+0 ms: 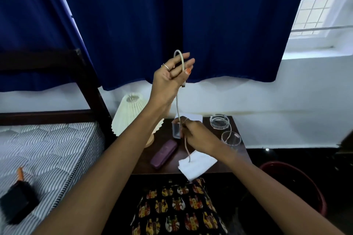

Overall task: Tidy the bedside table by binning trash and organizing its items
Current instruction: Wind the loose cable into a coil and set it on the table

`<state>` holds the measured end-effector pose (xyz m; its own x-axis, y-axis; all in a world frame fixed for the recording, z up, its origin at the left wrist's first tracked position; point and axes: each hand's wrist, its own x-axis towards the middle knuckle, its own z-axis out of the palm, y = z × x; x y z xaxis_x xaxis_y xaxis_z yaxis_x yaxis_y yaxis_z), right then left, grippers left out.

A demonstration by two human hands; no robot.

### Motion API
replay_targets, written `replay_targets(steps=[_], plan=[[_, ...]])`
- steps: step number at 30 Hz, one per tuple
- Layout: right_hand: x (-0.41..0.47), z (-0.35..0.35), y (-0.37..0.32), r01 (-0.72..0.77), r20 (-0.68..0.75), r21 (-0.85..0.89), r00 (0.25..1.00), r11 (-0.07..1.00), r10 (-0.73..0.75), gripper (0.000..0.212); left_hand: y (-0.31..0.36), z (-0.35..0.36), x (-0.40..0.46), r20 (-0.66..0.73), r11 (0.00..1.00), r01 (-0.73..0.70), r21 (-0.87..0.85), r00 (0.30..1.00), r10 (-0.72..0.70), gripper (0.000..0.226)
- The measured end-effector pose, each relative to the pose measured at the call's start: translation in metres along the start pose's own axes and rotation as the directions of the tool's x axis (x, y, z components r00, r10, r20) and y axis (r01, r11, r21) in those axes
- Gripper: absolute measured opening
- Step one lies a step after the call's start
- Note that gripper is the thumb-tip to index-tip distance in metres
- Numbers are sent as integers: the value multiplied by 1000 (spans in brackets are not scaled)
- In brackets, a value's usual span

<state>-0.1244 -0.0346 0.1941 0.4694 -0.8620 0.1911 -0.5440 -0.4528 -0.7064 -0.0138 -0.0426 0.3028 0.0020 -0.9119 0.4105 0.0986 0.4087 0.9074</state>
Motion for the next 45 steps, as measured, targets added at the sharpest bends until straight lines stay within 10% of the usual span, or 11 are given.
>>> replay_targets(steps=[14, 25, 35, 45], plan=[[107, -89, -32, 119, -296, -452, 915, 884, -275, 26, 2, -73, 77, 328, 663, -332, 671, 935, 136, 29], [159, -116, -63, 138, -288, -243, 935, 960, -207, 21, -8, -104, 80, 245, 521, -197, 831, 969, -24, 29], [165, -158, -59, 199, -128, -428, 952, 881, -277, 20, 24, -110, 84, 64, 585, -138, 799, 987, 146, 37], [140, -190, -129, 296, -440, -260, 811, 919, -386, 24, 72, -89, 70, 23, 957, 43, 287, 998, -52, 43]])
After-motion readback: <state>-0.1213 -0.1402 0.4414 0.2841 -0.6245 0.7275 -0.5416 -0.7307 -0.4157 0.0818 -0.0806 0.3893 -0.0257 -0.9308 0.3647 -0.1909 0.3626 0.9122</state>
